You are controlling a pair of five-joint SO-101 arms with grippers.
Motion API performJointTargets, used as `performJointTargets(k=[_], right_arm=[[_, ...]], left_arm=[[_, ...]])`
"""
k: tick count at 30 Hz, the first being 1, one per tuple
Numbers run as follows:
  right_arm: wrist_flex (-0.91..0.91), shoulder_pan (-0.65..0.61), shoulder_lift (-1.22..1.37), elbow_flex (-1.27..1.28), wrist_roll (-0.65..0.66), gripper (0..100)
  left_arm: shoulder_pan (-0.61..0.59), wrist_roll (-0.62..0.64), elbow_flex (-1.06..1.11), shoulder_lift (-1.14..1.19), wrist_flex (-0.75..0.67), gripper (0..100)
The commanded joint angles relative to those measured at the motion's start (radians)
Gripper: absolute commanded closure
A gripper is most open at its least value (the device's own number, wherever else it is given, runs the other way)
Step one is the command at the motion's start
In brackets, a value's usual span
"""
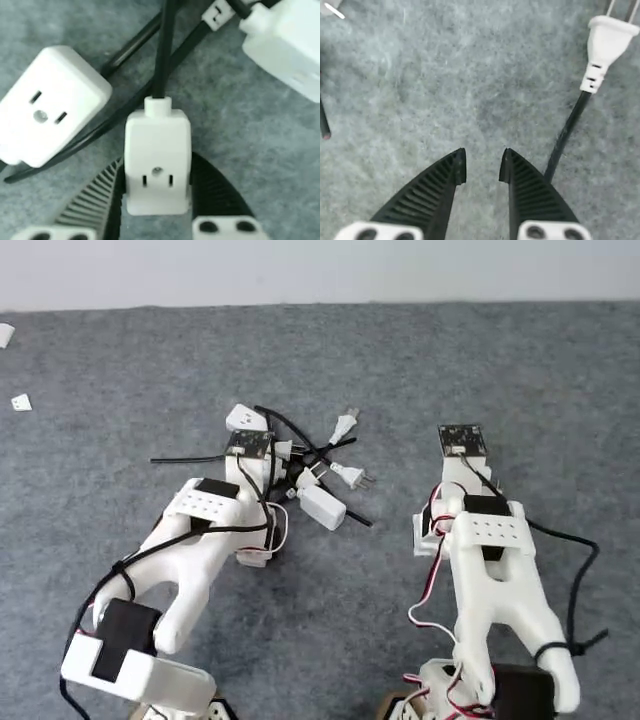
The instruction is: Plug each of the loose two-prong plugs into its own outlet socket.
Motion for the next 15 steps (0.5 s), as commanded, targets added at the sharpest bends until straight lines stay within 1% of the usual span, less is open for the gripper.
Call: performJointTargets(k=[1, 4, 6, 9, 11, 13, 15], right_arm=[[-0.021, -0.015, 0.005, -0.012, -0.012, 88.4], [-0.021, -0.015, 0.005, -0.012, -0.012, 88.4], [-0.021, -0.015, 0.005, -0.012, -0.012, 88.4], [-0.021, -0.013, 0.005, -0.012, -0.011, 88.4], [-0.021, -0.015, 0.007, -0.012, -0.011, 88.4], [-0.021, -0.012, 0.008, -0.012, -0.011, 88.4], [-0.021, -0.012, 0.008, -0.012, -0.011, 88.4]], left_arm=[[-0.002, -0.012, -0.013, -0.077, -0.046, 99], [0.029, -0.014, 0.039, -0.178, -0.055, 99], [0.072, -0.014, 0.11, -0.269, -0.094, 99], [0.172, -0.015, 0.255, -0.43, -0.196, 99], [0.242, -0.031, 0.335, -0.525, -0.238, 98], [0.292, -0.04, 0.386, -0.6, -0.242, 95], [0.295, -0.014, 0.407, -0.635, -0.233, 90]])
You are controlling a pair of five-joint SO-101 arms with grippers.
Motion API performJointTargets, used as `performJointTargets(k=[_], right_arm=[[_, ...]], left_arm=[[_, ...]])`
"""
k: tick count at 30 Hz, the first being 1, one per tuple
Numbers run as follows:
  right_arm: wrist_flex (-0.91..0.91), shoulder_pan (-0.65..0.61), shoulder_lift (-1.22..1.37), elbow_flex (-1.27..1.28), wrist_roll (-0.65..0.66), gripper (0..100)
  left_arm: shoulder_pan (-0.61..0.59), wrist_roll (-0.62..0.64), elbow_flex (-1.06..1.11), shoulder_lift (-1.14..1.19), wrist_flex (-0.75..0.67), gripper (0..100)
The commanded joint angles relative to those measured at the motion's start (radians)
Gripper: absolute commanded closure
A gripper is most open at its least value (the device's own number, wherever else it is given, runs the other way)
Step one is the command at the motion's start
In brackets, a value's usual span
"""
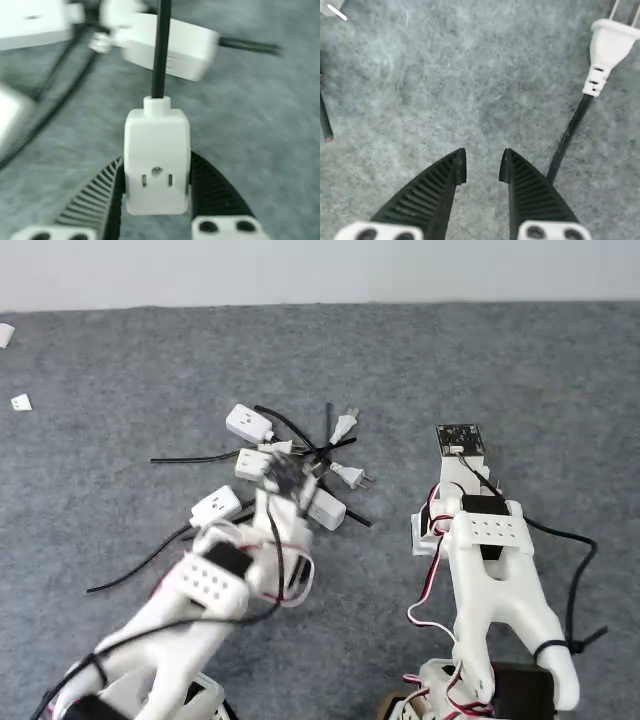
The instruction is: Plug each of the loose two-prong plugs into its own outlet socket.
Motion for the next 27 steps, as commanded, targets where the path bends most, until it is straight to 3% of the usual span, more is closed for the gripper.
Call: performJointTargets(k=[1, 4, 11, 14, 19, 23, 27], right_arm=[[-0.015, -0.004, 0.001, -0.012, -0.009, 88.4], [-0.015, -0.004, 0.004, -0.012, -0.009, 88.4], [-0.015, -0.004, 0.005, -0.012, -0.009, 88.4], [-0.015, -0.004, 0.005, -0.012, -0.009, 88.4], [-0.016, -0.005, 0.005, -0.012, -0.009, 88.4], [-0.03, -0.007, 0.005, -0.009, -0.009, 88.4], [-0.038, -0.005, 0.007, -0.009, -0.009, 88.4]], left_arm=[[0.021, 0.026, 0.008, -0.094, -0.02, 87], [-0.017, 0.064, 0.012, -0.094, -0.017, 79], [-0.068, 0.074, 0.013, -0.094, -0.018, 79], [-0.061, 0.072, 0.016, -0.095, -0.018, 83], [-0.06, 0.071, 0.015, -0.095, -0.026, 98], [-0.054, 0.071, 0.012, -0.095, -0.054, 99], [0.084, -0.018, 0.018, -0.095, -0.051, 99]])
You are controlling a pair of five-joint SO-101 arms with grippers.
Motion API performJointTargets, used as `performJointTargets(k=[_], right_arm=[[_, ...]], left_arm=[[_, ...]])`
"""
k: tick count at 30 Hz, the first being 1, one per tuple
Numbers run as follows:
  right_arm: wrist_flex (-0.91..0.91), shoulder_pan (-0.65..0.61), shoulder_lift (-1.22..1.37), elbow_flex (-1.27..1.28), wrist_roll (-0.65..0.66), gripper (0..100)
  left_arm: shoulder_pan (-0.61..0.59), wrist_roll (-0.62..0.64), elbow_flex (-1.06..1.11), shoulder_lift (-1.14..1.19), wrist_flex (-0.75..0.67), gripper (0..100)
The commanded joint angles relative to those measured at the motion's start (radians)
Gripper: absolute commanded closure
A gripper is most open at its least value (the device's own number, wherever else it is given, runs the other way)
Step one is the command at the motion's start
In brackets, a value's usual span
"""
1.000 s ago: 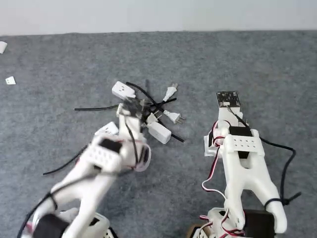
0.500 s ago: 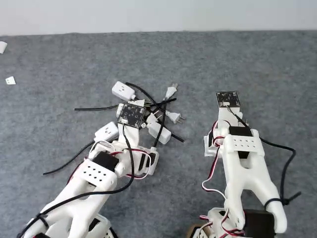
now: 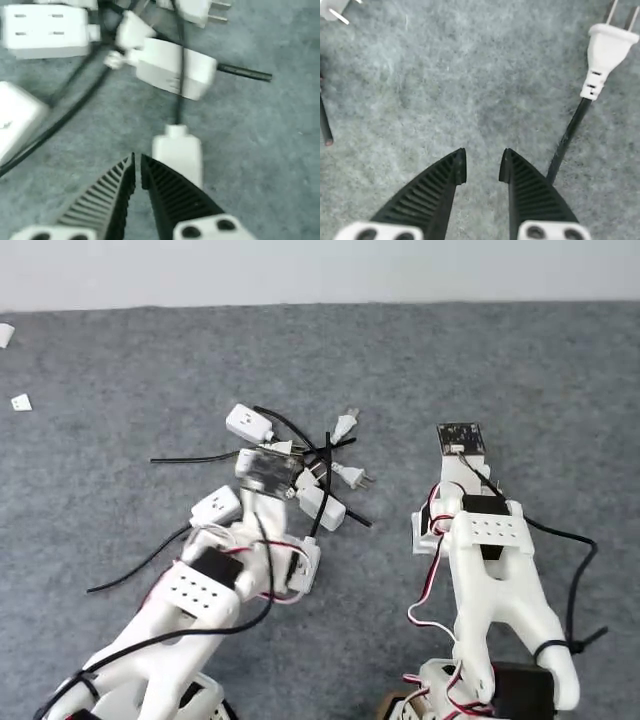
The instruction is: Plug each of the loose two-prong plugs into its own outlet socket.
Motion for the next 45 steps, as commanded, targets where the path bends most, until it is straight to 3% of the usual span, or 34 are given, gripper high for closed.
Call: performJointTargets(k=[1, 4, 11, 19, 27, 45], right_arm=[[-0.019, -0.005, 0.005, -0.009, -0.009, 88.4], [-0.018, -0.002, 0.005, -0.009, -0.009, 88.4], [-0.018, -0.002, 0.005, -0.009, -0.009, 88.4], [-0.018, -0.002, 0.005, -0.009, -0.009, 88.4], [-0.015, -0.002, 0.005, -0.009, -0.009, 88.4], [-0.016, -0.002, 0.005, -0.008, 0.017, 88.4]], left_arm=[[0.141, -0.097, 0.002, -0.025, -0.025, 99], [0.218, -0.104, 0.021, -0.025, -0.028, 98], [0.184, -0.014, 0.019, -0.025, -0.026, 82], [0.184, -0.006, -0.027, 0.107, -0.049, 82], [0.124, -0.006, -0.292, 0.43, 0.091, 88], [0.1, -0.048, -0.26, 0.448, 0.164, 88]])
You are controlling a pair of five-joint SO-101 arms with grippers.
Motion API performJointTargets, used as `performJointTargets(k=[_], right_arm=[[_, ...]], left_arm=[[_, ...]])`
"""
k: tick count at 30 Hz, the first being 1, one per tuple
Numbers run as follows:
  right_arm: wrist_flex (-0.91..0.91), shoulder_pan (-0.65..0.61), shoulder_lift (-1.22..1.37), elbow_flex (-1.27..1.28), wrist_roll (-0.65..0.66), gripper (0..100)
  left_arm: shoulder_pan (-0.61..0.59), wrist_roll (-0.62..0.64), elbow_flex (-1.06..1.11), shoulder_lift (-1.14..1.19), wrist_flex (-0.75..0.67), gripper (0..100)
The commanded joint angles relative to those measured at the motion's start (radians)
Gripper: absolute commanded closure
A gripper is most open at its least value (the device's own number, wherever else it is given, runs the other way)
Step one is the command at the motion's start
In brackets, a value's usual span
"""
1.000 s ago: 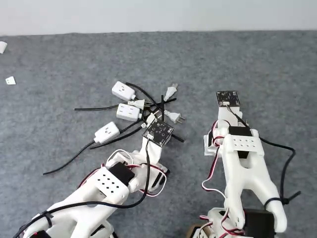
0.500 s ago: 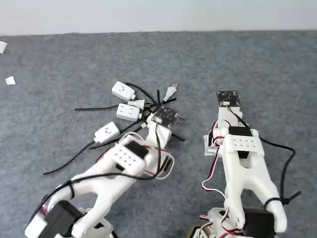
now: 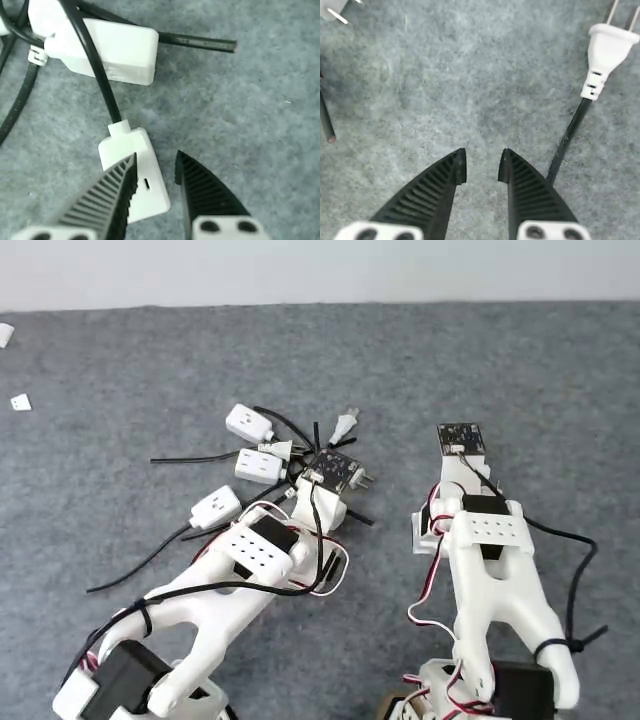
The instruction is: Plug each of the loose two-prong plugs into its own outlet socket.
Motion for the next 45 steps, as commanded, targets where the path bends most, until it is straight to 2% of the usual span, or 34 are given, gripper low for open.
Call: performJointTargets(k=[1, 9, 23, 29, 33, 45], right_arm=[[-0.018, -0.002, 0.001, -0.008, 0.017, 88.4], [-0.018, -0.002, 0.002, -0.006, 0.017, 88.4], [-0.025, -0.002, 0.002, -0.005, 0.018, 88.4], [-0.025, -0.002, 0.002, -0.005, 0.018, 88.4], [-0.025, -0.002, 0.002, -0.005, 0.018, 88.4], [-0.025, -0.002, 0.002, -0.005, 0.018, 88.4]], left_arm=[[-0.028, -0.034, 0.045, 0.017, 0.051, 88], [-0.135, -0.123, 0.056, 0.017, 0.064, 88], [-0.141, -0.195, 0.09, 0.018, 0.087, 88], [-0.218, -0.236, 0.088, 0.02, 0.095, 89], [-0.247, -0.307, 0.082, 0.025, 0.094, 99], [-0.404, -0.311, 0.033, 0.023, 0.092, 99]])
